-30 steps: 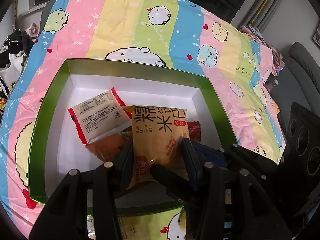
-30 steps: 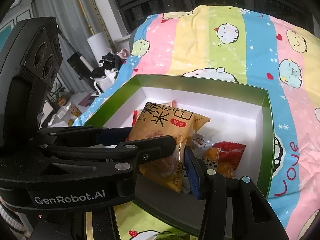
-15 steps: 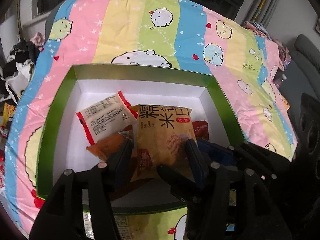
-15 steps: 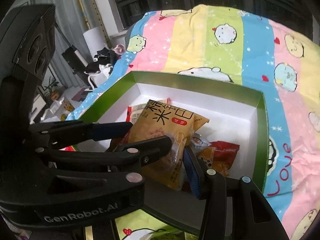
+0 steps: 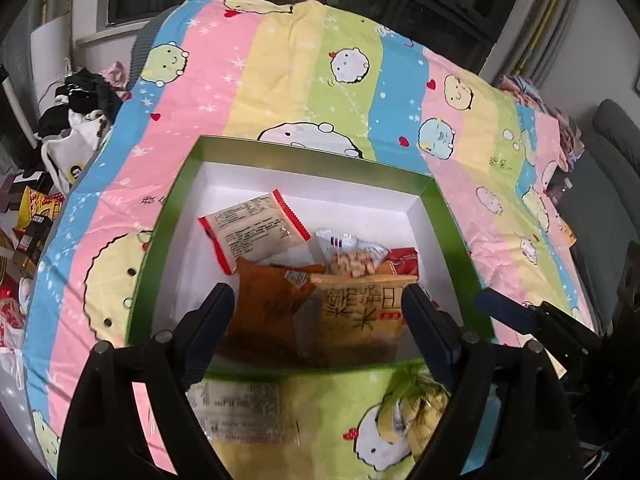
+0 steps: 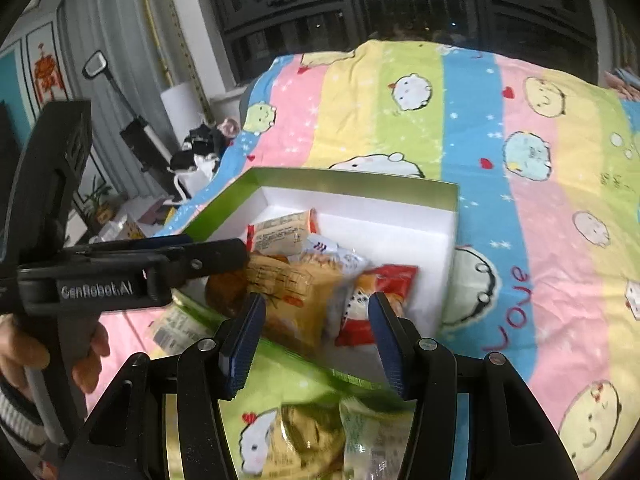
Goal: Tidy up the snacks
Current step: 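Move the right gripper toward the gold foil packet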
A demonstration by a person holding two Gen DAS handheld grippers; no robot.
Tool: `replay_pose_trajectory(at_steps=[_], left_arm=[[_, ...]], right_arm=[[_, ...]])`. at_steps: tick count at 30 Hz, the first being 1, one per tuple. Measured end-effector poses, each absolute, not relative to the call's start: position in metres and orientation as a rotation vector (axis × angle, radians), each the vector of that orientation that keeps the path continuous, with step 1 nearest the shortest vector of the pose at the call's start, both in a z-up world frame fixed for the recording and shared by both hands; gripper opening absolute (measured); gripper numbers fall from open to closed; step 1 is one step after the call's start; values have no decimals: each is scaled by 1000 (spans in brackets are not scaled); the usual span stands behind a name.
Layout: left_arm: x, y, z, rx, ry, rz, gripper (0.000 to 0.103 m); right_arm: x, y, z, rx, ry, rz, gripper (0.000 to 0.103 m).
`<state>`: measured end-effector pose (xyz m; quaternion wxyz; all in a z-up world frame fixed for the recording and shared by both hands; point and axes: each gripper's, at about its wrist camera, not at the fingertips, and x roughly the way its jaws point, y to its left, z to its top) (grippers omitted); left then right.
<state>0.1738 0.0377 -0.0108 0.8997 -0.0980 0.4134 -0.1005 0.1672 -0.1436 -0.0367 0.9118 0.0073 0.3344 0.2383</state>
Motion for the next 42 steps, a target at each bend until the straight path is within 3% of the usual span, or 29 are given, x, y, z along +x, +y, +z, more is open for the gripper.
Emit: replay_pose_trajectory(at_steps=[22, 42], left_arm=[[72, 38, -41, -285, 925, -279, 86], [58, 18, -75, -332, 1009, -395, 86]], right_arm=[[74, -184, -68, 85, 770, 464, 54], [60, -160, -104, 76, 832, 506, 54]])
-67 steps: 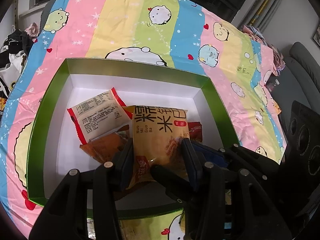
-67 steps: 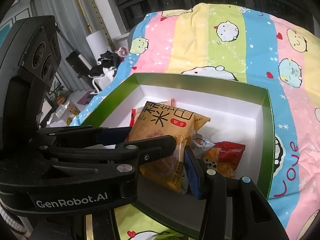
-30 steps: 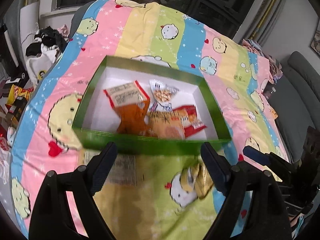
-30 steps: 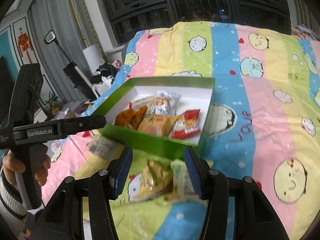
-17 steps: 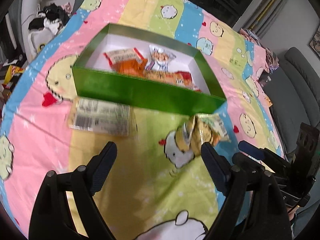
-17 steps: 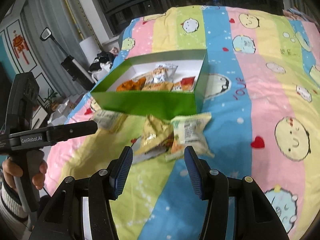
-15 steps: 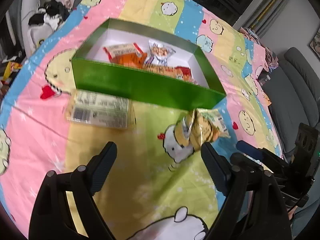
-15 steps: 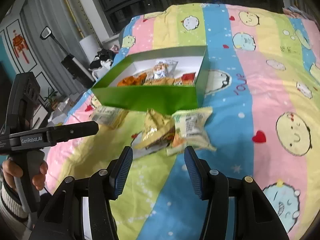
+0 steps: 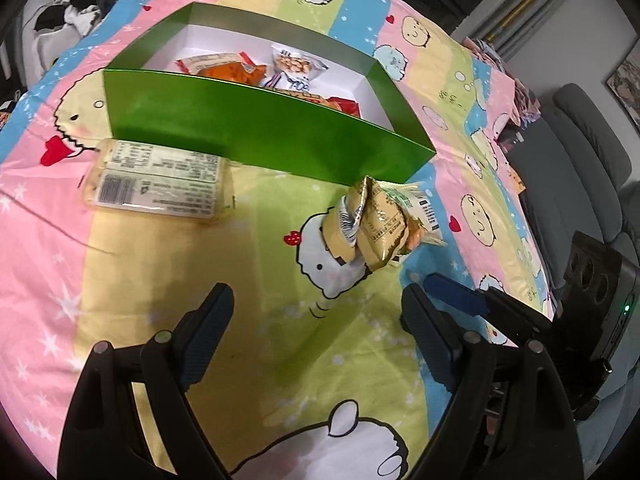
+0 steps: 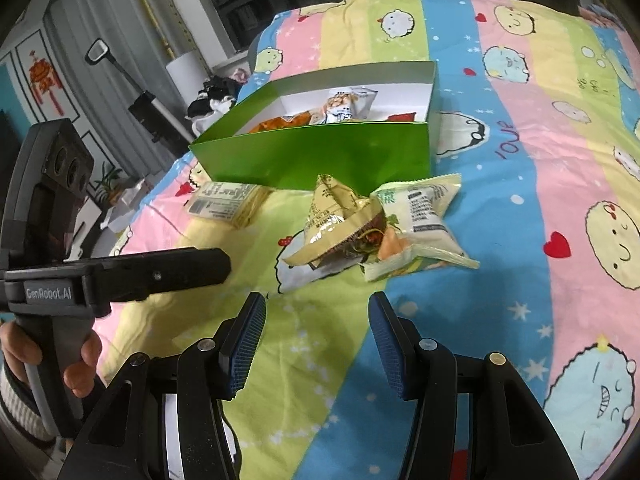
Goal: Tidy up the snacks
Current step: 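Move the right gripper toward the gold foil packet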
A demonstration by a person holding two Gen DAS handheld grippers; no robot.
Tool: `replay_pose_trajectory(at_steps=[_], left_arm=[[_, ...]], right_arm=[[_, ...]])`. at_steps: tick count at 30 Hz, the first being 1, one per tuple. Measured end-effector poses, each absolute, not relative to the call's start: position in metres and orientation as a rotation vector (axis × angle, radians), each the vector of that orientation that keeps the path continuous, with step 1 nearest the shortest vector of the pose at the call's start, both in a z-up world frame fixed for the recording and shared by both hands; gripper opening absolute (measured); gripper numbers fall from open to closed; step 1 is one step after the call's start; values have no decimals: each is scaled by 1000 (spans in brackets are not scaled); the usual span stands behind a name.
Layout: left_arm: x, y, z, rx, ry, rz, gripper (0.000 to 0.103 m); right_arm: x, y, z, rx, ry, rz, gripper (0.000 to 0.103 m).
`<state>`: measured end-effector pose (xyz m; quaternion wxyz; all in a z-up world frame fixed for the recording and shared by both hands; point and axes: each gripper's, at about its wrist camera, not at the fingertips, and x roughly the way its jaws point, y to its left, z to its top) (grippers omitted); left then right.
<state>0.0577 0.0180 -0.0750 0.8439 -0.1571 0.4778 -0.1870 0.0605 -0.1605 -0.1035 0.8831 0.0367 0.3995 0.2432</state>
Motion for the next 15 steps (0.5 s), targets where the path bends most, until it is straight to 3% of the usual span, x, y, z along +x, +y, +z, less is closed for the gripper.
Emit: replay_pose_trajectory(at_steps=[15], left_arm=[[96, 6, -75, -350, 1004, -478, 86]], right_arm=[[88, -145, -97, 35, 788, 499, 54]])
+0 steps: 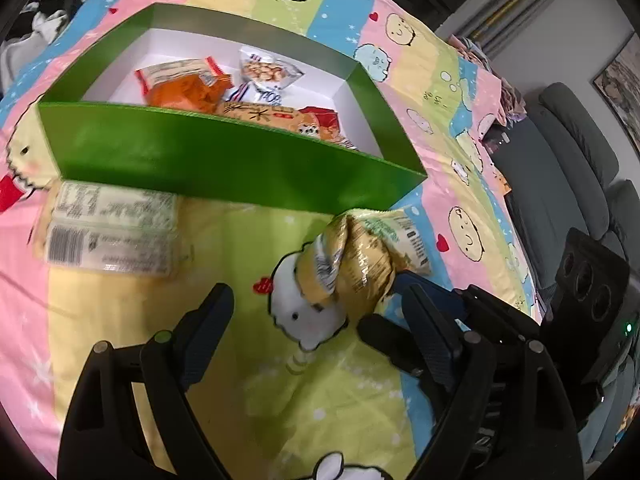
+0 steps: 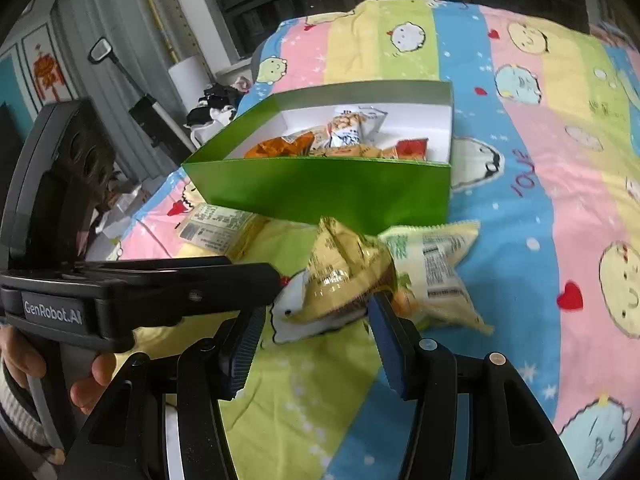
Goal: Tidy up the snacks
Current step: 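Move the right gripper toward the gold foil packet, then grasp the gold foil packet with the right gripper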
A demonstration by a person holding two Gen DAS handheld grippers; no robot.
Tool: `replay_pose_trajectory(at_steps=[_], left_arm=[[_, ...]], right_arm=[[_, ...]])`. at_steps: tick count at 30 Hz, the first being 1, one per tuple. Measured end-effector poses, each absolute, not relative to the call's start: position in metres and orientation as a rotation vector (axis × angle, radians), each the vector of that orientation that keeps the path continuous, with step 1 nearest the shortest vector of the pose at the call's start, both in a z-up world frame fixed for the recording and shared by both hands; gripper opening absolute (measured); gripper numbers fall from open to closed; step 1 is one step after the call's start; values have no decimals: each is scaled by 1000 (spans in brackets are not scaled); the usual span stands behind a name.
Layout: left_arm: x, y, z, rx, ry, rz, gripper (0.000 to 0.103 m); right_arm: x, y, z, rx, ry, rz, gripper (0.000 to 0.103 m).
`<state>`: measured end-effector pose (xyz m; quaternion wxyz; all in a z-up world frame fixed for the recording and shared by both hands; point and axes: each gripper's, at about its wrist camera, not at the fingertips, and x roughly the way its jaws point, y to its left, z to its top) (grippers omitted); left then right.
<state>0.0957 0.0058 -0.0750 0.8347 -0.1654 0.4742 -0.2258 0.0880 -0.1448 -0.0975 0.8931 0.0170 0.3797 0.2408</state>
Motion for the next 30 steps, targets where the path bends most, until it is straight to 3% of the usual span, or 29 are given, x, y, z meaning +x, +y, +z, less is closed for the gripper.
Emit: replay_pose_trajectory(at_steps=[14, 21, 30], left_arm=[[121, -12, -93, -327, 1065, -509, 85], [116, -7, -95, -319, 1064, -504, 58], [114, -2, -94, -298, 1034, -478, 52]], right_arm=[[114, -132, -108, -25, 866, 452, 56], [119, -123, -115, -26, 886, 501, 57], [122, -123, -120, 32, 868, 541, 45]])
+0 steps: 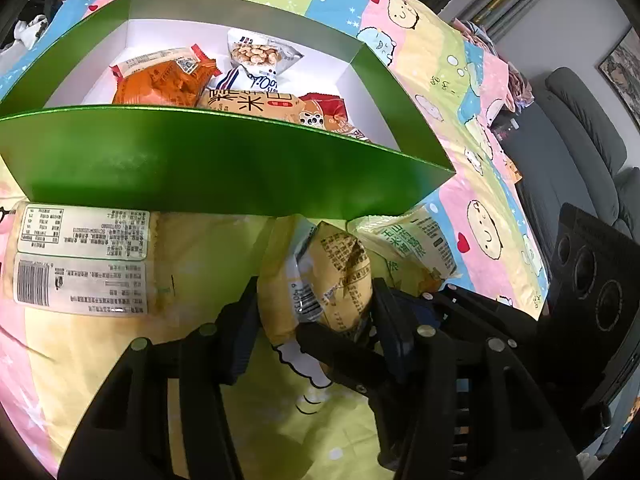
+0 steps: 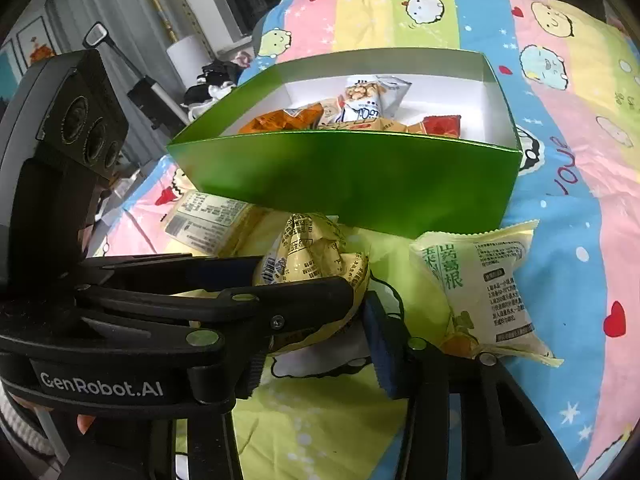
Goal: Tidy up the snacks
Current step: 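Grasp the gold foil packet with the right gripper, then lift the gold foil packet toward the green box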
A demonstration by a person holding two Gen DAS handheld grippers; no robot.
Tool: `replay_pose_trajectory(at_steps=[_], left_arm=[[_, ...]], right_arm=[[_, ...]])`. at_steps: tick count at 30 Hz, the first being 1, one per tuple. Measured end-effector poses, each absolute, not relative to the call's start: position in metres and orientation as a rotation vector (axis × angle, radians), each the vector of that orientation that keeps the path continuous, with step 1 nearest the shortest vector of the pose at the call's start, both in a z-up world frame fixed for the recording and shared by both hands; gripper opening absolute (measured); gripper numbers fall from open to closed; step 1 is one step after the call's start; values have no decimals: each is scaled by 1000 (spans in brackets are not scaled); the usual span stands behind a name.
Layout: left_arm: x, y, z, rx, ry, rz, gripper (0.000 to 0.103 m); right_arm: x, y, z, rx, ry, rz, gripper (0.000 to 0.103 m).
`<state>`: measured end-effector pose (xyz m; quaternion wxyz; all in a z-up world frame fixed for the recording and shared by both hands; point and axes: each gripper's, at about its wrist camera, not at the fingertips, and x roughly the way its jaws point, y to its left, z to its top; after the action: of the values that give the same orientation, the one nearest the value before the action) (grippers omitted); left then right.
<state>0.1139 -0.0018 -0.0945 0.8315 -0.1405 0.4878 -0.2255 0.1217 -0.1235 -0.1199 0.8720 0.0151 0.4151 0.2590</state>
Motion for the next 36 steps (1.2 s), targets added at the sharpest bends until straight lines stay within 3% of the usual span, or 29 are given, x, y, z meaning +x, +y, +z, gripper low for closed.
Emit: replay_pose_trajectory(at_steps=[36], left_arm=[[42, -11, -36, -186, 883, -448, 52]], right_arm=[[49, -126, -71, 28, 715, 604, 44]])
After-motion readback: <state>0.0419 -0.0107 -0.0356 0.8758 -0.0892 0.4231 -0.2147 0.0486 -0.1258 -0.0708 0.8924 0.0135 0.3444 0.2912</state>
